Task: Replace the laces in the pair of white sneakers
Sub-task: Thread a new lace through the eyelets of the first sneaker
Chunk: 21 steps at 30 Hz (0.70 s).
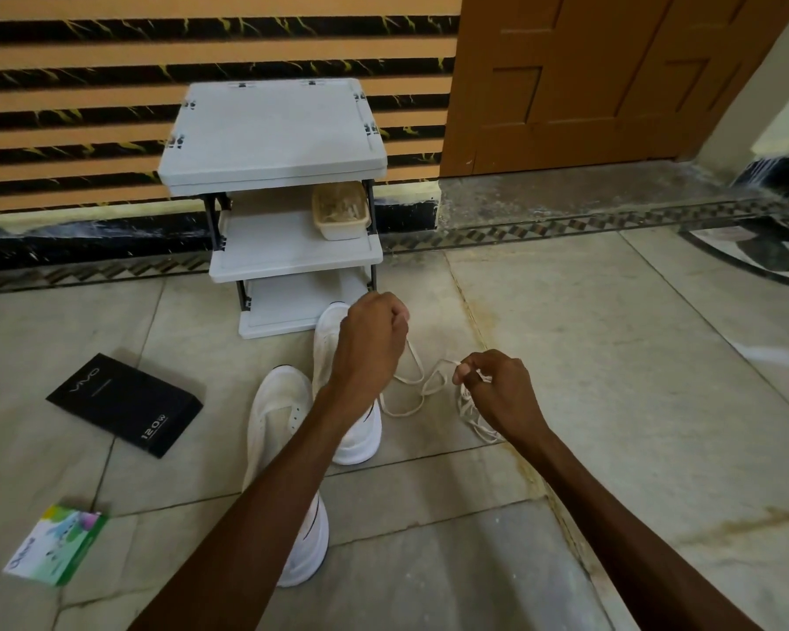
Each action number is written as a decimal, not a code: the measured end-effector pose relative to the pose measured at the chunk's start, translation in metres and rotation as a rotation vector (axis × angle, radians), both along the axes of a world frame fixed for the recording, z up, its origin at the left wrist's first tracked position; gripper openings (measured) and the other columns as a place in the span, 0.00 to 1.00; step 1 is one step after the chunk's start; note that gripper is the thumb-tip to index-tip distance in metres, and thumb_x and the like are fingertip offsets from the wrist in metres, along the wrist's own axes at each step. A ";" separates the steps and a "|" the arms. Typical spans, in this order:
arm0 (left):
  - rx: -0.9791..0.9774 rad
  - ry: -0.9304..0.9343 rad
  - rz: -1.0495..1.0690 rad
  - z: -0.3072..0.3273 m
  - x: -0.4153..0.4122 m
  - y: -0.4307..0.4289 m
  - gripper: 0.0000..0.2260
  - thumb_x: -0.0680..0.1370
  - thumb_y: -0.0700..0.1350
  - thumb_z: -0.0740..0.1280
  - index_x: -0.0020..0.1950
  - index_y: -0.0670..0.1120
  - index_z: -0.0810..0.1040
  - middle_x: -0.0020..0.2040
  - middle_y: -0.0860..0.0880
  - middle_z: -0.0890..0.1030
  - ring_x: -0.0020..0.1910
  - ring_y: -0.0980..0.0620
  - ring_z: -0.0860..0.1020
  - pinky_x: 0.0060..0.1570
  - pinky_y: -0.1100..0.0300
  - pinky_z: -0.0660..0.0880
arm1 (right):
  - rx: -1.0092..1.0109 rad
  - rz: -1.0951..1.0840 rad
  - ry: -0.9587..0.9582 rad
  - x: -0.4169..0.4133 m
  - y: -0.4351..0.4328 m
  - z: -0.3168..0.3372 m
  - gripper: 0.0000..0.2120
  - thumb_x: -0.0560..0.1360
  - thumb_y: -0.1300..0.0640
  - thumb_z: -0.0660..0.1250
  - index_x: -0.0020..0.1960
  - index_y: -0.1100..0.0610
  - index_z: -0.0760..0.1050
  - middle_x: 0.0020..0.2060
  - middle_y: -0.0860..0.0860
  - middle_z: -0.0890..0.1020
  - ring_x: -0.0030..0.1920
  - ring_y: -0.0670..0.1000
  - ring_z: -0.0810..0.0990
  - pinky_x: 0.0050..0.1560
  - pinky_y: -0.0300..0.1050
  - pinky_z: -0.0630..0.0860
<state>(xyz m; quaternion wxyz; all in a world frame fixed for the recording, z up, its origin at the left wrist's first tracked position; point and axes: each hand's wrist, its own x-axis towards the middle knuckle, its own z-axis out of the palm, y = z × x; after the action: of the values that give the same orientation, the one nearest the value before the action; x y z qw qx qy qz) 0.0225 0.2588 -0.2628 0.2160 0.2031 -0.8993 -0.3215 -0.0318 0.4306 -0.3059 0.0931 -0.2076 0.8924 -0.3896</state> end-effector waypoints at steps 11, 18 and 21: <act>0.203 -0.119 -0.264 -0.029 0.004 0.019 0.04 0.76 0.38 0.69 0.44 0.46 0.83 0.38 0.49 0.81 0.36 0.55 0.76 0.41 0.56 0.76 | -0.111 0.086 -0.029 0.002 -0.006 0.015 0.13 0.79 0.57 0.64 0.38 0.52 0.82 0.40 0.43 0.81 0.41 0.36 0.77 0.42 0.29 0.68; 0.033 -0.176 -0.270 -0.022 -0.001 0.018 0.04 0.78 0.39 0.66 0.46 0.44 0.80 0.42 0.50 0.77 0.40 0.52 0.75 0.42 0.58 0.72 | -0.078 0.056 0.024 0.006 -0.002 0.010 0.09 0.75 0.48 0.70 0.45 0.53 0.74 0.37 0.45 0.81 0.40 0.46 0.80 0.41 0.44 0.75; -0.046 -0.239 -0.286 -0.022 -0.002 0.019 0.04 0.78 0.40 0.66 0.46 0.45 0.80 0.42 0.50 0.75 0.41 0.51 0.76 0.43 0.56 0.73 | -0.126 0.057 0.180 0.006 -0.003 0.010 0.09 0.73 0.51 0.73 0.47 0.54 0.75 0.35 0.45 0.82 0.36 0.43 0.81 0.37 0.40 0.76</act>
<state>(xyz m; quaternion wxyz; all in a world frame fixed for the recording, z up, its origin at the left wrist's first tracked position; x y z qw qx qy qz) 0.0202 0.2782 -0.2852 0.0643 0.1050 -0.9454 -0.3017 -0.0255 0.4278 -0.2959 0.0104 -0.2723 0.8648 -0.4218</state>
